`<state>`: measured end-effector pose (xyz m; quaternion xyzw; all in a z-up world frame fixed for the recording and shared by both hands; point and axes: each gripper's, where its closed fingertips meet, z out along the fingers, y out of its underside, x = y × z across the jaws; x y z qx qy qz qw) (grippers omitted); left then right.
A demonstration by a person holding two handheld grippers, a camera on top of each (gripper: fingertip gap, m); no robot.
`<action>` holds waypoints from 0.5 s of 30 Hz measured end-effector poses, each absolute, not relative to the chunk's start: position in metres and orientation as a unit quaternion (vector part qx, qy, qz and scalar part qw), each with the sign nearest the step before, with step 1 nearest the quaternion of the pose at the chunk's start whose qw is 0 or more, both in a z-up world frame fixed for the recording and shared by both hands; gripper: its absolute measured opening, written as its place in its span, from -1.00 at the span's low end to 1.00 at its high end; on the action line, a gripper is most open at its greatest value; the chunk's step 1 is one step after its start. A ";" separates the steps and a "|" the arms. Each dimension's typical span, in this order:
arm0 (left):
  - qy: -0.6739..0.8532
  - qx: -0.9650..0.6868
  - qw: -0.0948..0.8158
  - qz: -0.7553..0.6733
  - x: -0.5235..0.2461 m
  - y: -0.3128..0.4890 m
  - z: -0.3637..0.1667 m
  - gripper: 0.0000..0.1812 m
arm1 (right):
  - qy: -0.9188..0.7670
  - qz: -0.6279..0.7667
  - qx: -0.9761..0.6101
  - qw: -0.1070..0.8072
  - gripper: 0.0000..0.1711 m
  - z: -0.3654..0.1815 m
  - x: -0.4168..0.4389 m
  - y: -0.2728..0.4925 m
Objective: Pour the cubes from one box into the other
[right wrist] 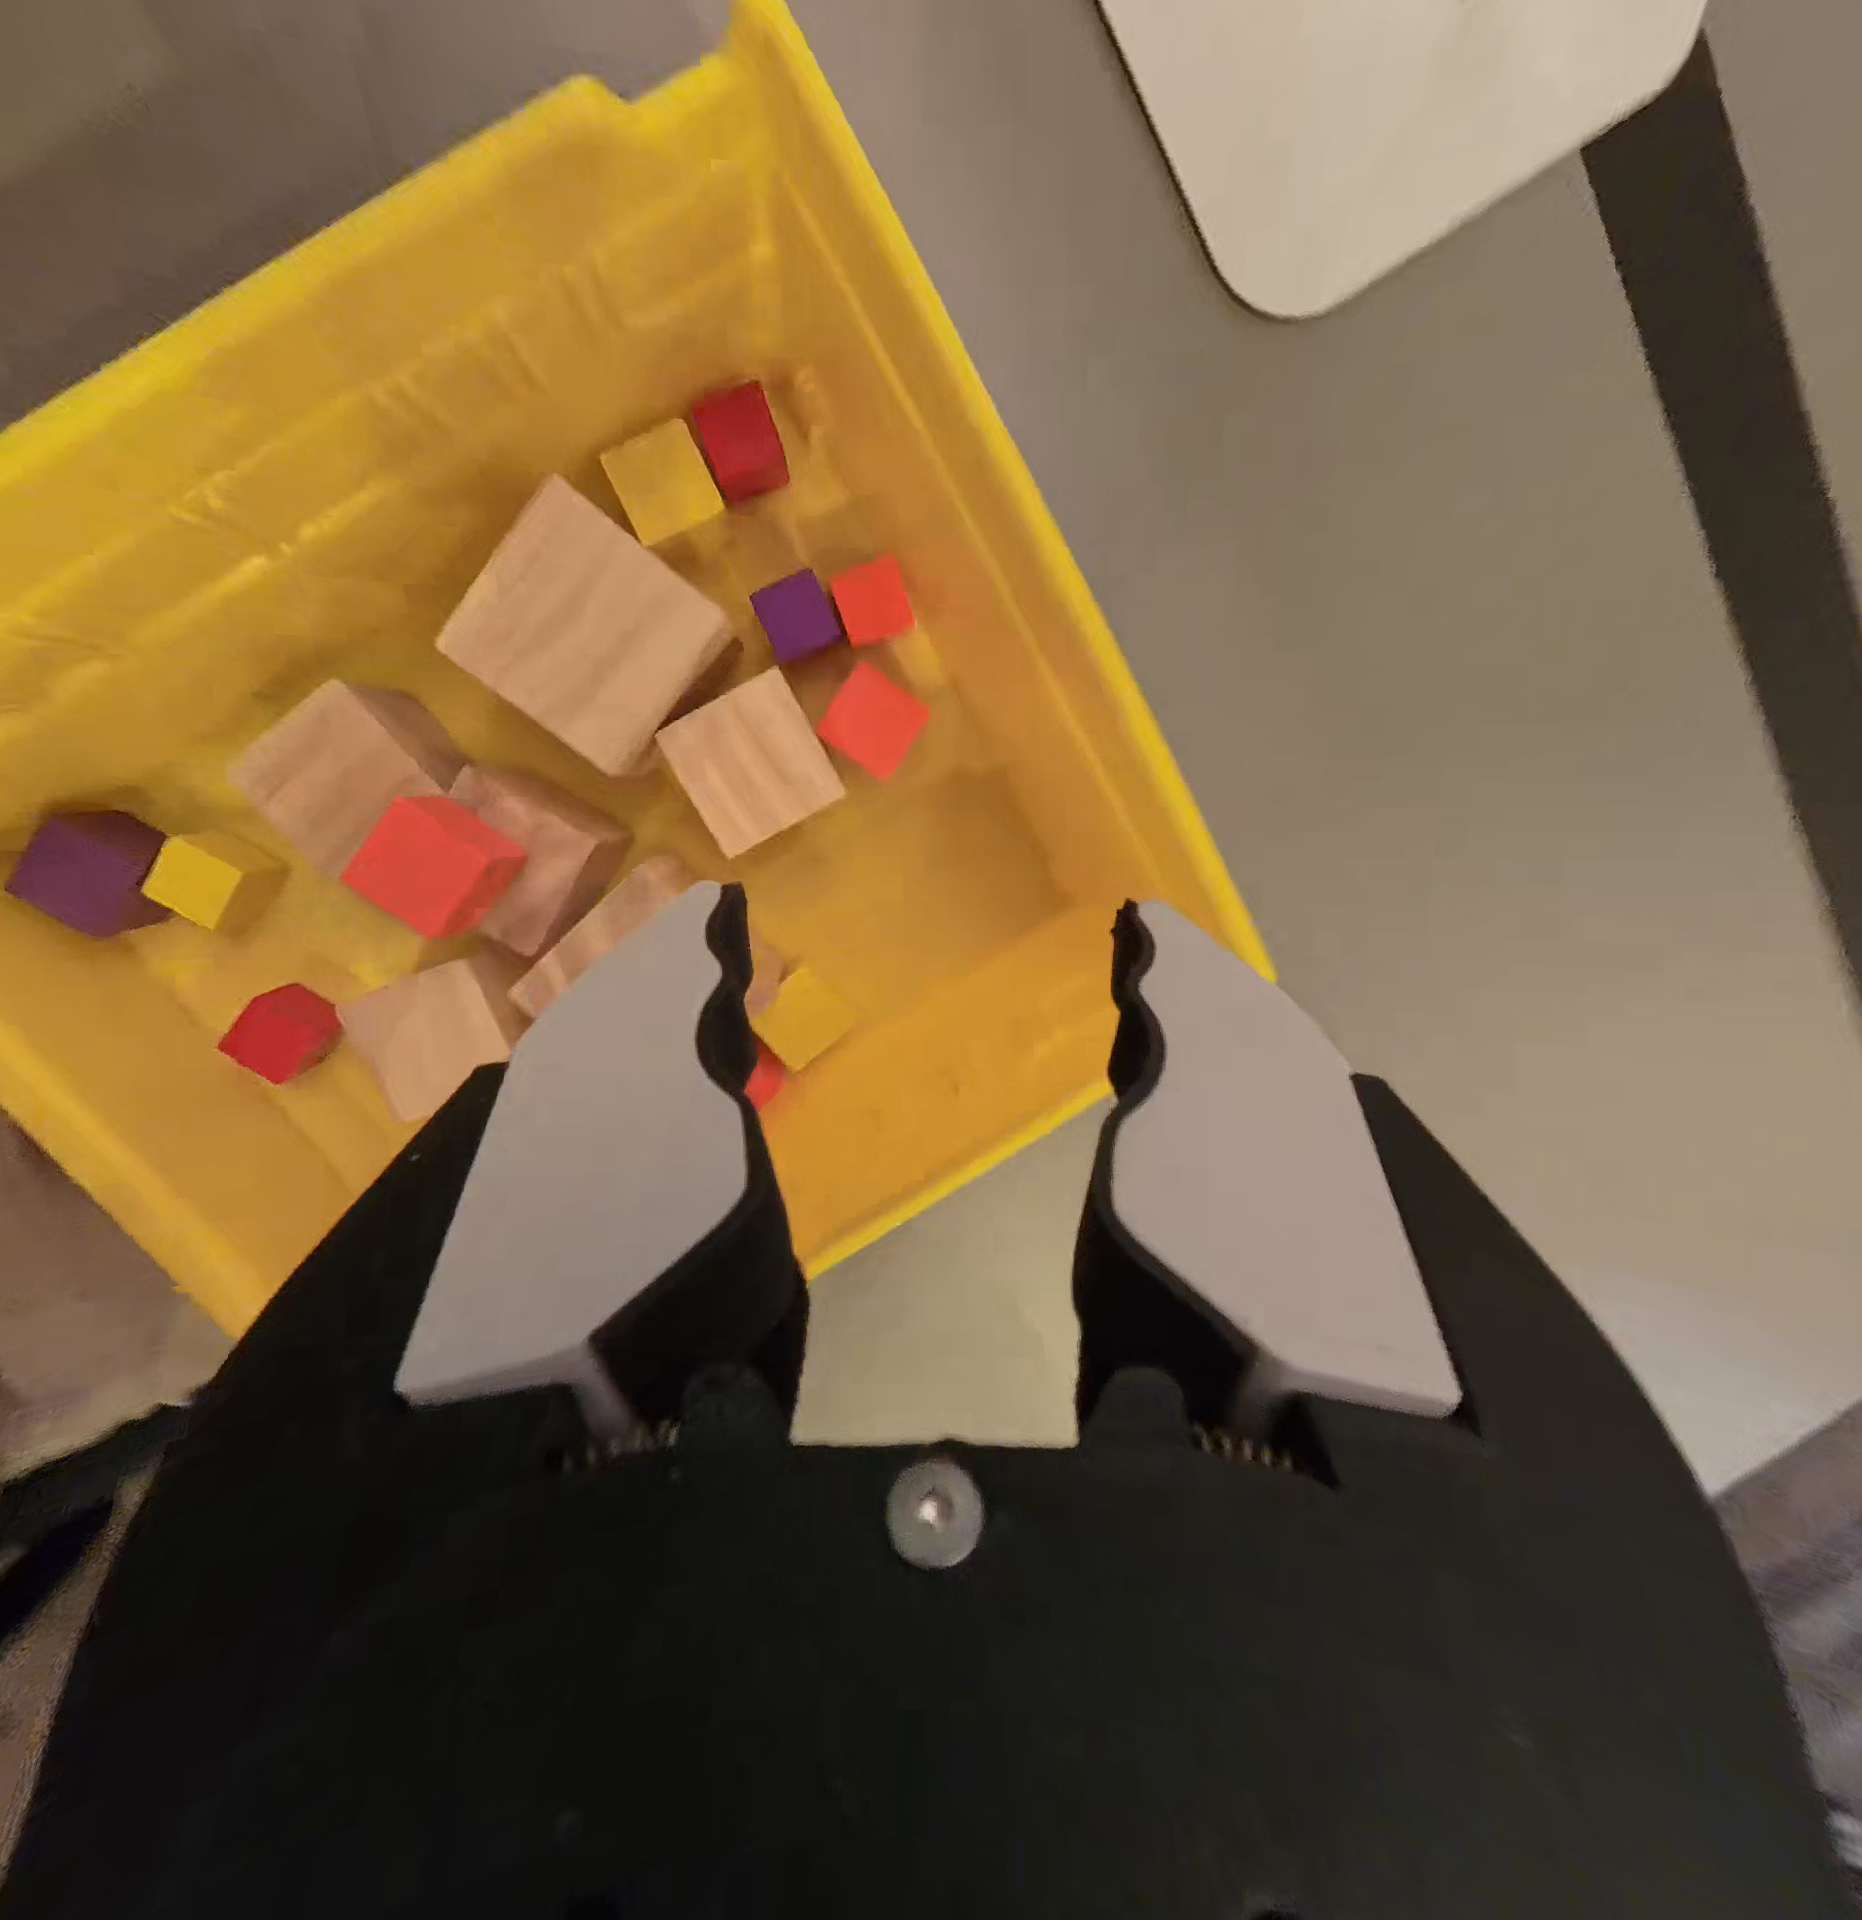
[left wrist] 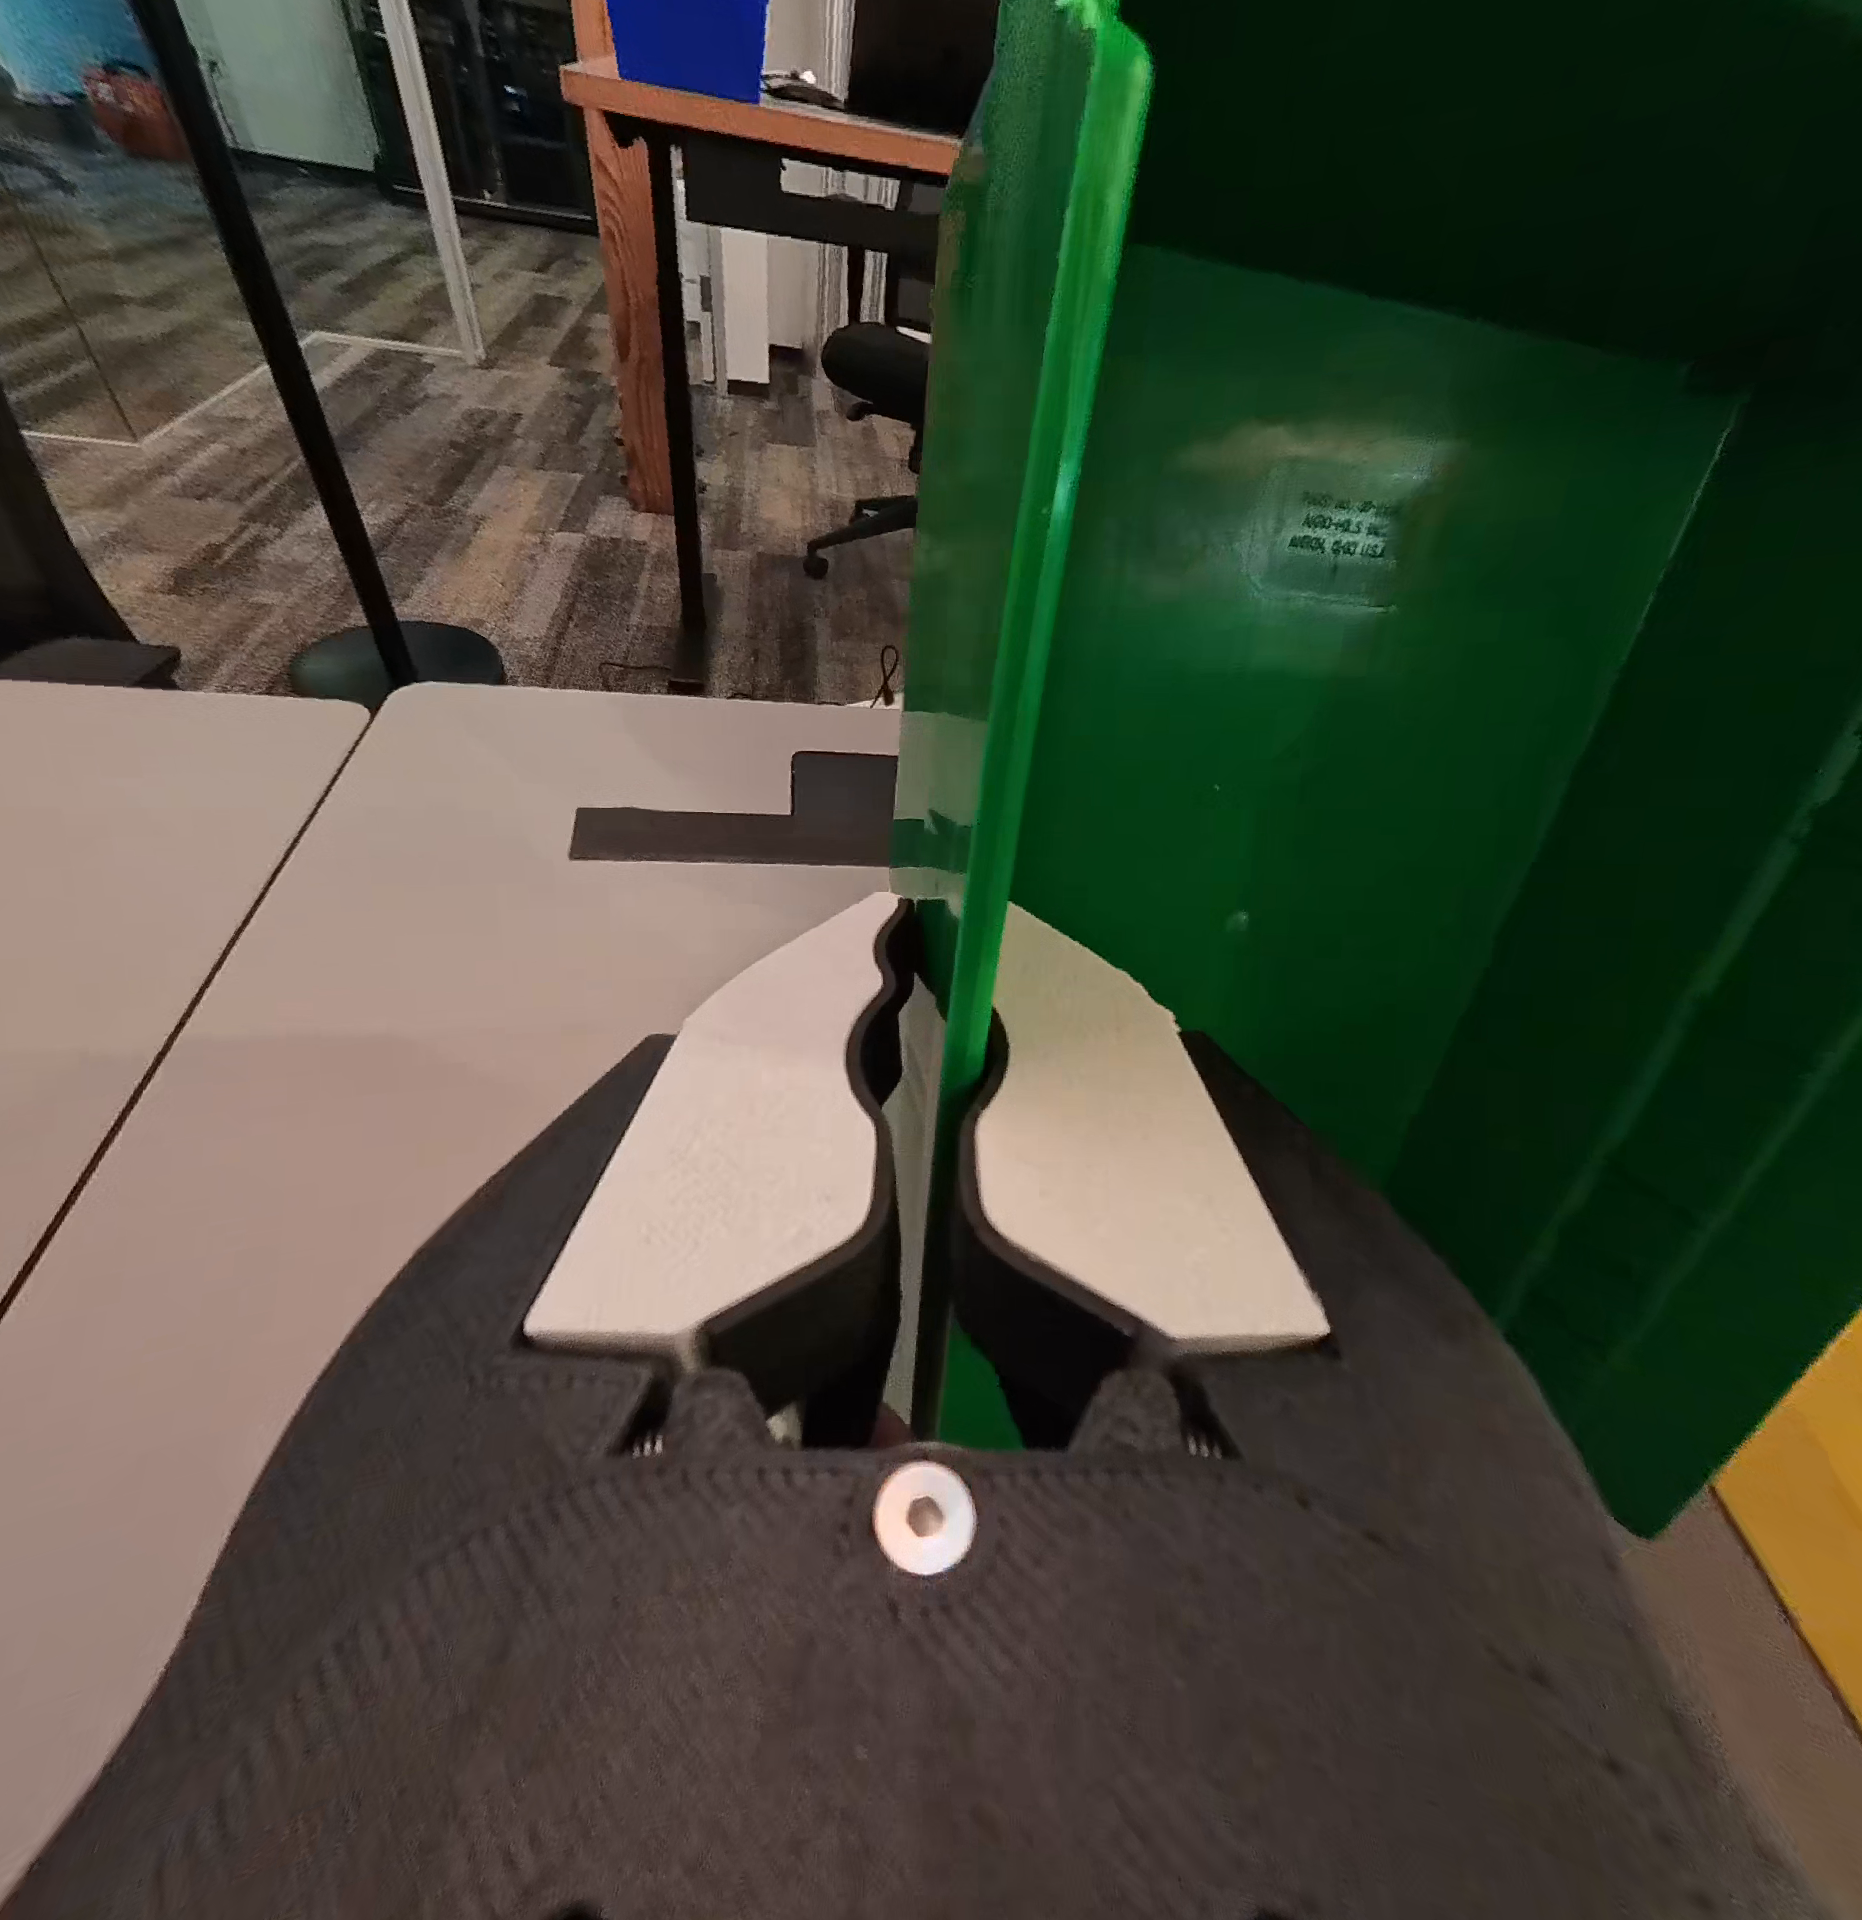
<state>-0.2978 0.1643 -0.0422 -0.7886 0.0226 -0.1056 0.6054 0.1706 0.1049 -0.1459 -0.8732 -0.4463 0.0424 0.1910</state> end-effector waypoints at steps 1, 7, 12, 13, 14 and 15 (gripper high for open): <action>0.021 -0.787 0.606 -0.110 -0.295 0.164 -0.040 -0.95 | -0.426 0.056 -0.880 0.201 -0.30 -0.147 0.177 0.100; 0.026 -0.750 0.646 -0.136 -0.243 0.172 0.001 -0.95 | -0.359 0.115 -0.891 0.253 -0.33 -0.135 0.191 0.070; 0.058 -0.677 0.710 -0.187 -0.155 0.178 0.045 -0.95 | -0.338 0.124 -0.895 0.262 -0.33 -0.137 0.198 0.063; 0.065 -0.656 0.724 -0.204 -0.136 0.179 0.049 -0.95 | -0.328 0.132 -0.898 0.262 -0.33 -0.138 0.201 0.063; 0.068 -0.639 0.730 -0.233 -0.116 0.181 0.049 -0.95 | -0.318 0.143 -0.899 0.264 -0.33 -0.139 0.203 0.062; 0.075 -0.622 0.736 -0.258 -0.097 0.180 0.049 -0.95 | -0.310 0.153 -0.900 0.266 -0.34 -0.140 0.205 0.061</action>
